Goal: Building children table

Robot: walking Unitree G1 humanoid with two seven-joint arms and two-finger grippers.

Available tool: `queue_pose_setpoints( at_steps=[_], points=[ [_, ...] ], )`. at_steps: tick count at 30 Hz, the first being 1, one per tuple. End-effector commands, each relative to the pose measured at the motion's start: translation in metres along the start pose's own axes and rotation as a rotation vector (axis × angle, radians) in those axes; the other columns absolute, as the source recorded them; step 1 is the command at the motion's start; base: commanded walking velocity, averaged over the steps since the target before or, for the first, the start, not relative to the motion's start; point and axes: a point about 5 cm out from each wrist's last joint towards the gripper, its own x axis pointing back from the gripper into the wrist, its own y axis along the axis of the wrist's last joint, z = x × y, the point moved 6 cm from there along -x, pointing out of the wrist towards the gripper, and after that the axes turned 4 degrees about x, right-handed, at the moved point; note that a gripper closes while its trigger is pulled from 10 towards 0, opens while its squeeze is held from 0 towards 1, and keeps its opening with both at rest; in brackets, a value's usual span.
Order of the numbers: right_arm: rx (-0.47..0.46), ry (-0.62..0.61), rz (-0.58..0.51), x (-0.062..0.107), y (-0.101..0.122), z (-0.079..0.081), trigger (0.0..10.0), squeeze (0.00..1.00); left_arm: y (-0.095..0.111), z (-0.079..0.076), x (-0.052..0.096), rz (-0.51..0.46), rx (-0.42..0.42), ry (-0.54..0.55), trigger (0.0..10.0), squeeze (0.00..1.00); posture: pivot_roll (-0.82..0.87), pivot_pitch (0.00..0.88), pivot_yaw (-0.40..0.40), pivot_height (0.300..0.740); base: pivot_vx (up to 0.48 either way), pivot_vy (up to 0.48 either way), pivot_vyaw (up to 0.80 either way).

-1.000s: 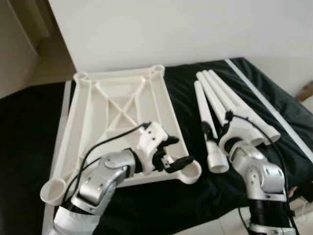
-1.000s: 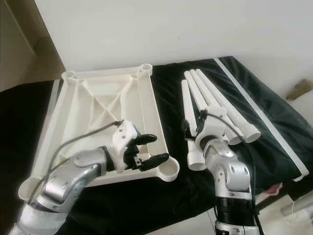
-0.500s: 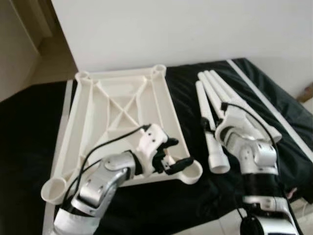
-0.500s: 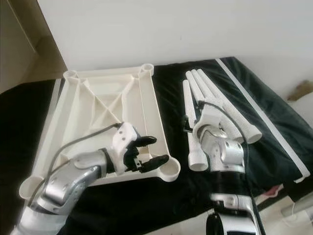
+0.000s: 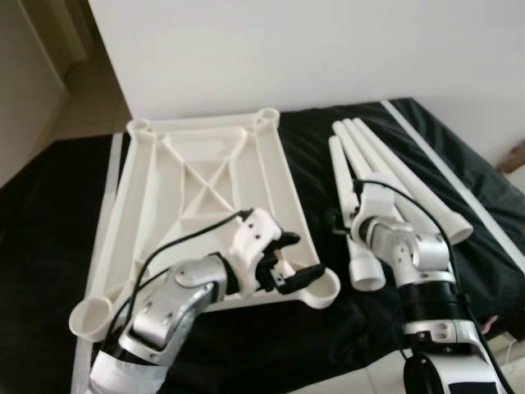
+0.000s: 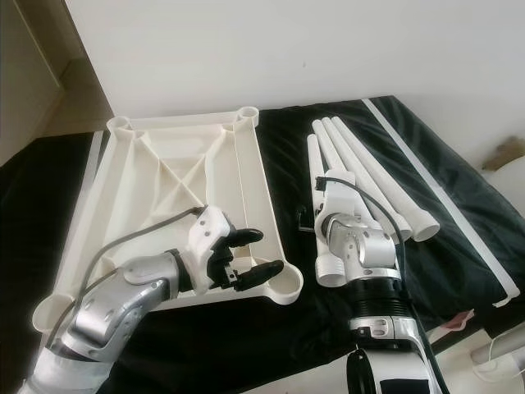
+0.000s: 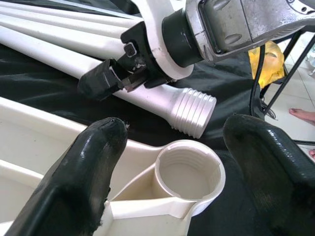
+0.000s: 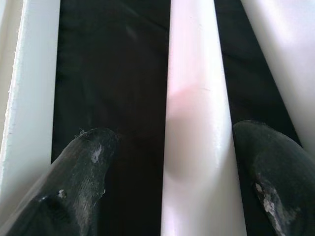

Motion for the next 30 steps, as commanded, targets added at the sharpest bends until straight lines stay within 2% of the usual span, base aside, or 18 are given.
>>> queue_pose_setpoints(
  at_steps=[1, 2, 5, 7, 10, 19, 27, 28, 29, 30],
  points=[
    [0.005, 0.000, 0.029, 0.000, -0.008, 0.001, 10.0, 0.00, 0.001, 0.000, 0.001, 0.002, -0.004, 0.015, 10.0, 0.00, -0.04, 0.000, -0.030, 0.740, 0.000, 0.000, 0.00],
    [-0.011, -0.002, 0.065, 0.000, -0.018, 0.005, 10.0, 0.00, 0.001, -0.001, 0.001, 0.001, -0.003, 0.015, 10.0, 0.00, -0.04, 0.000, -0.030, 0.740, 0.000, 0.000, 0.00],
    [-0.014, -0.005, 0.081, 0.000, -0.022, 0.006, 10.0, 0.00, 0.001, -0.001, 0.001, 0.001, -0.002, 0.014, 10.0, 0.00, -0.04, 0.000, -0.030, 0.740, 0.000, 0.000, 0.00],
    [-0.029, -0.042, 0.133, -0.001, -0.035, 0.001, 10.0, 0.00, 0.001, -0.002, 0.001, -0.001, 0.001, 0.011, 10.0, 0.00, -0.05, 0.000, -0.028, 0.740, 0.000, 0.000, 0.00],
    [-0.046, -0.080, 0.168, -0.003, -0.044, -0.006, 10.0, 0.00, 0.000, -0.002, 0.000, -0.003, 0.007, 0.009, 10.0, 0.00, -0.05, 0.000, -0.028, 0.740, 0.000, 0.000, 0.00],
    [-0.104, -0.118, 0.205, -0.008, -0.045, -0.016, 10.0, 0.00, 0.000, -0.003, -0.001, -0.003, 0.012, 0.003, 10.0, 0.00, -0.05, 0.000, -0.024, 0.740, 0.000, 0.000, 0.00],
    [-0.140, -0.114, 0.270, -0.007, -0.055, -0.013, 10.0, 0.00, 0.001, -0.003, 0.000, -0.003, 0.012, 0.008, 10.0, 0.00, -0.04, 0.000, -0.026, 0.740, 0.000, 0.000, 0.00],
    [-0.136, -0.105, 0.281, -0.007, -0.057, -0.012, 6.5, 0.00, 0.001, -0.002, 0.001, -0.002, 0.013, 0.010, 10.0, 0.00, -0.04, 0.000, -0.025, 0.740, 0.000, 0.000, 0.00],
    [-0.136, -0.105, 0.281, -0.007, -0.057, -0.012, 6.5, 0.00, 0.001, -0.002, 0.001, -0.002, 0.013, 0.010, 10.0, 0.00, -0.04, 0.000, -0.025, 0.740, 0.000, 0.000, 0.00],
    [-0.145, -0.080, 0.297, -0.008, -0.059, -0.009, 4.9, 0.00, 0.001, -0.002, 0.001, -0.002, 0.014, 0.012, 10.0, 0.00, -0.04, 0.000, -0.024, 0.740, 0.000, 0.000, 0.00]
  ],
)
